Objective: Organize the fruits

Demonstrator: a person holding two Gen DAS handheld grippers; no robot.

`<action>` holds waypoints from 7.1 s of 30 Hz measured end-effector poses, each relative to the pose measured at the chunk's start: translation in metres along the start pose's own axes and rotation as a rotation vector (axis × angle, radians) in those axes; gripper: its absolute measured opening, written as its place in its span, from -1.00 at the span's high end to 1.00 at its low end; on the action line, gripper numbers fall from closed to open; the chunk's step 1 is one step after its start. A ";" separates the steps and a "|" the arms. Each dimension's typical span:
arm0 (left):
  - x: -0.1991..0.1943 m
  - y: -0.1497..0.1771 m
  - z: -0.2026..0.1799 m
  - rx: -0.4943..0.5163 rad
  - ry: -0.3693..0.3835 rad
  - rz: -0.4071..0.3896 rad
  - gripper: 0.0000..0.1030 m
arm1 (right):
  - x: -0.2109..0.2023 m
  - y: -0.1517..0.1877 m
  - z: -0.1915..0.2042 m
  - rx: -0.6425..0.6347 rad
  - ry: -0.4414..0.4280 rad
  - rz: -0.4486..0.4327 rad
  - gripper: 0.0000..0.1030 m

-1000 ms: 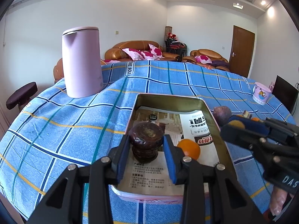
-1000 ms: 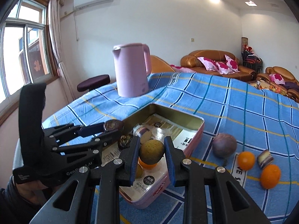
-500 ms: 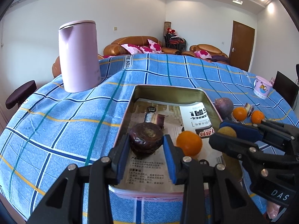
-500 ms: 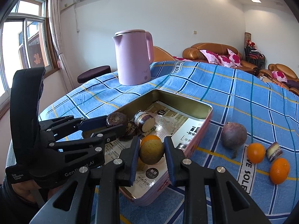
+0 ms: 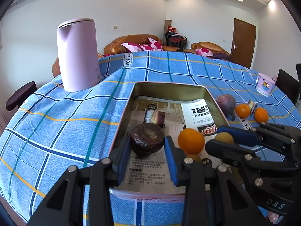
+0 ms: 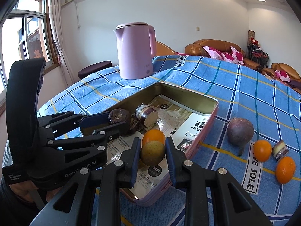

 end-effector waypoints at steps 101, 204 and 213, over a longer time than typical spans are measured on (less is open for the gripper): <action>0.079 -0.016 -0.176 0.071 0.137 0.110 -0.01 | -0.078 0.069 -0.163 0.245 0.352 0.025 0.01; 0.003 -0.037 -0.156 0.040 0.138 -0.305 -0.01 | -0.096 0.033 -0.150 0.103 0.407 -0.222 0.35; 0.000 -0.035 -0.157 0.043 0.129 -0.311 -0.01 | -0.096 0.032 -0.149 0.097 0.410 -0.224 0.35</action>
Point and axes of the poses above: each gripper's, at about its wrist camera, not at the fingertips, and x roughly the way its jaws point, z to its left, y to its underside, the point moved 7 cm from there along x, roughly the way its jaws point, and after that the axes turned 14 degrees about -x, right-handed, at the moved point
